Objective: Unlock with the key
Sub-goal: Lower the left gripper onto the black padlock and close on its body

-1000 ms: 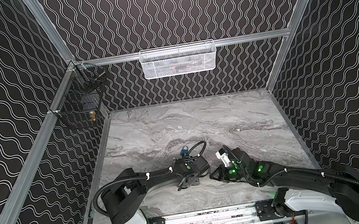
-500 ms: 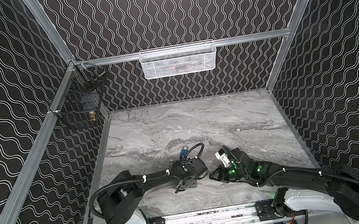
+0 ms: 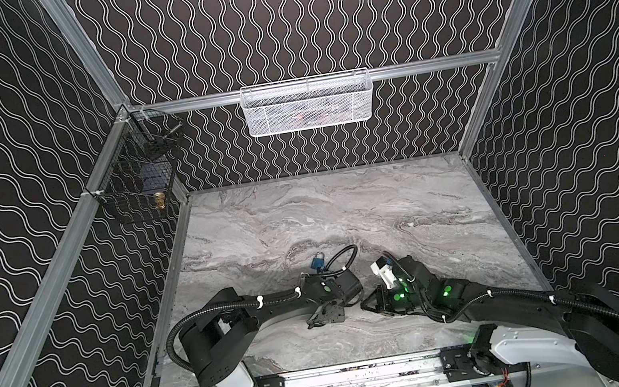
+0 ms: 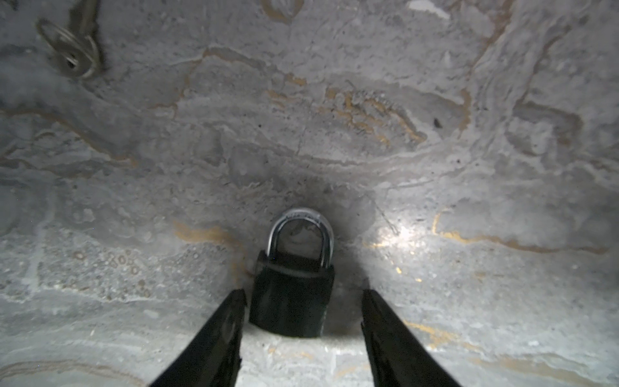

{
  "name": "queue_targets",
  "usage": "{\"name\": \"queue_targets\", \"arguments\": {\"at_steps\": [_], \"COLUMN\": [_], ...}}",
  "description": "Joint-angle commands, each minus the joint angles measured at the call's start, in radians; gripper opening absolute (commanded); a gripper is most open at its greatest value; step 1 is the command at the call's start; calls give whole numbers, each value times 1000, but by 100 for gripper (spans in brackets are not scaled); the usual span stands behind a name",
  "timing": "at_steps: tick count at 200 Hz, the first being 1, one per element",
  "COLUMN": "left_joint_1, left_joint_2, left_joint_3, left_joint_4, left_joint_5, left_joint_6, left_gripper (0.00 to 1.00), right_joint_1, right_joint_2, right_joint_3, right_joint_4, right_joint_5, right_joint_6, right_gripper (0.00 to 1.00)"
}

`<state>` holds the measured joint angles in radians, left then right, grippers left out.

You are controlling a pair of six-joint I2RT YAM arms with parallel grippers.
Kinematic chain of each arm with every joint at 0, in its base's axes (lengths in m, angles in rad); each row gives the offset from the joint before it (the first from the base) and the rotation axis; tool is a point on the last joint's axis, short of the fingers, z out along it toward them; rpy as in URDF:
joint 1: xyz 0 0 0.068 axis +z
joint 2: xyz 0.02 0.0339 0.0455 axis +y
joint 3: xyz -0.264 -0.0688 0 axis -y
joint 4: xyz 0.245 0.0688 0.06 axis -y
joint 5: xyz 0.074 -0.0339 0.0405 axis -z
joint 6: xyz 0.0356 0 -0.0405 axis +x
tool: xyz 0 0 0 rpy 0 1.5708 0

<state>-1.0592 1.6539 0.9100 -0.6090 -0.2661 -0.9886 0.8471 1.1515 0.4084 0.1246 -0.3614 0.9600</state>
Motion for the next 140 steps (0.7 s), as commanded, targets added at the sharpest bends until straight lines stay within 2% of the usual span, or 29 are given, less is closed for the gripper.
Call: {"name": "queue_targets", "arguments": {"at_steps": [1,42,140], "left_joint_1": [2,4,30], "left_joint_2": [-11,-15,-2], "left_joint_3": [-9,-13,-23], "left_joint_4": [2,-7,18], "left_joint_5": [11,-1,12], "left_joint_6": [-5,-24,-12], "left_gripper": [58,52,46], "right_joint_1": [0,0,1], "right_joint_2": [6,10,19], "right_joint_3": [11,6,3], "right_joint_4": [23,33,41], "right_joint_5": [-8,-11,-13], "right_joint_6": [4,9,13], "right_gripper": [0,0,0]}}
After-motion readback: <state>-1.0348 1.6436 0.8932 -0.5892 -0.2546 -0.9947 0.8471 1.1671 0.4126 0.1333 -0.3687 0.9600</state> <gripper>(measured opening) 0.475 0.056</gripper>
